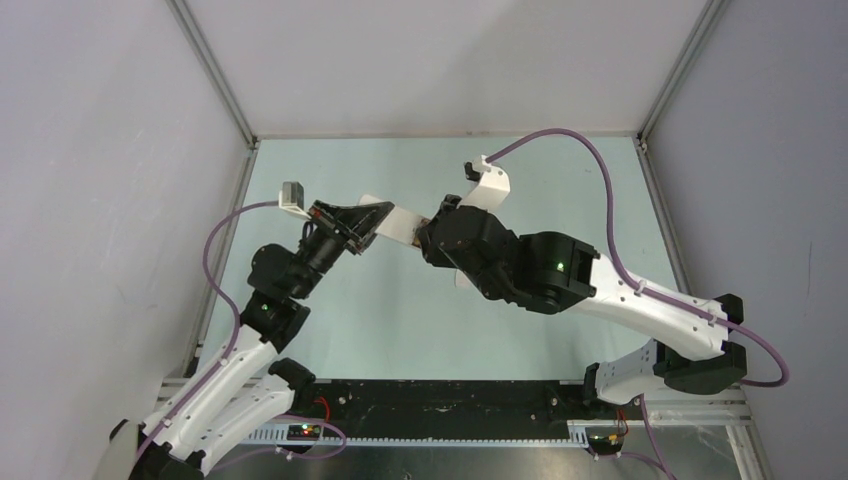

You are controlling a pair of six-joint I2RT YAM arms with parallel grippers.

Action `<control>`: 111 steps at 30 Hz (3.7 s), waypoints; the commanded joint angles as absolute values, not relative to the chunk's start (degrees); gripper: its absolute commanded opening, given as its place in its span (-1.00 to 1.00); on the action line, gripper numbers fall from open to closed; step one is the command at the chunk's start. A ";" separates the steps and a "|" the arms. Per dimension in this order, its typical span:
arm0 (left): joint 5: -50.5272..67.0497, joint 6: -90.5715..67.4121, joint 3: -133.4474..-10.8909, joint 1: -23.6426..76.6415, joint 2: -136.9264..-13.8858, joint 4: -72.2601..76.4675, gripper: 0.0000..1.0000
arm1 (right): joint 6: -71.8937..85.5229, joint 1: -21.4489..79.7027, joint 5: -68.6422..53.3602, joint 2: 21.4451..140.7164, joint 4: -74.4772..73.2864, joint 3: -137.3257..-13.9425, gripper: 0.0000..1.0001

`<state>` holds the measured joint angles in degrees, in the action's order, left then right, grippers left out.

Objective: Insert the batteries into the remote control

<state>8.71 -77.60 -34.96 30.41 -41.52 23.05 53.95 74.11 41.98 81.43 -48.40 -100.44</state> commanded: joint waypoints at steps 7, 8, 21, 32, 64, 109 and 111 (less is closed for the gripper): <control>5.99 -78.06 -32.91 30.75 -39.99 32.02 -1.00 | 57.11 72.48 37.49 81.06 -51.75 -100.64 -0.95; 5.90 -78.01 -32.72 30.76 -39.94 32.70 -1.00 | 57.21 72.13 36.79 81.00 -51.94 -100.77 -0.94; 5.88 -80.24 -31.08 30.72 -40.28 35.77 -1.00 | 56.14 71.30 37.84 83.72 -53.58 -102.71 -0.82; 5.87 -80.81 -30.31 30.76 -39.82 35.77 -1.00 | 55.27 71.13 39.52 84.64 -53.21 -103.15 -0.71; 5.05 -80.55 -27.28 30.76 -39.97 35.77 -1.00 | 55.33 68.80 32.61 76.27 -49.86 -97.71 -0.34; 51.41 -57.34 -37.36 25.62 -55.50 35.69 -1.00 | 44.86 55.40 -8.03 60.60 -12.82 -57.79 0.20; 53.25 -57.26 -38.08 25.56 -55.98 35.68 -1.00 | 43.29 55.13 -9.20 59.68 -12.96 -57.45 0.19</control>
<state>46.74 -57.89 -34.11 26.04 -55.68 32.16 48.29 55.99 -5.23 62.83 -16.97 -58.02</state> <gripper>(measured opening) 0.248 0.601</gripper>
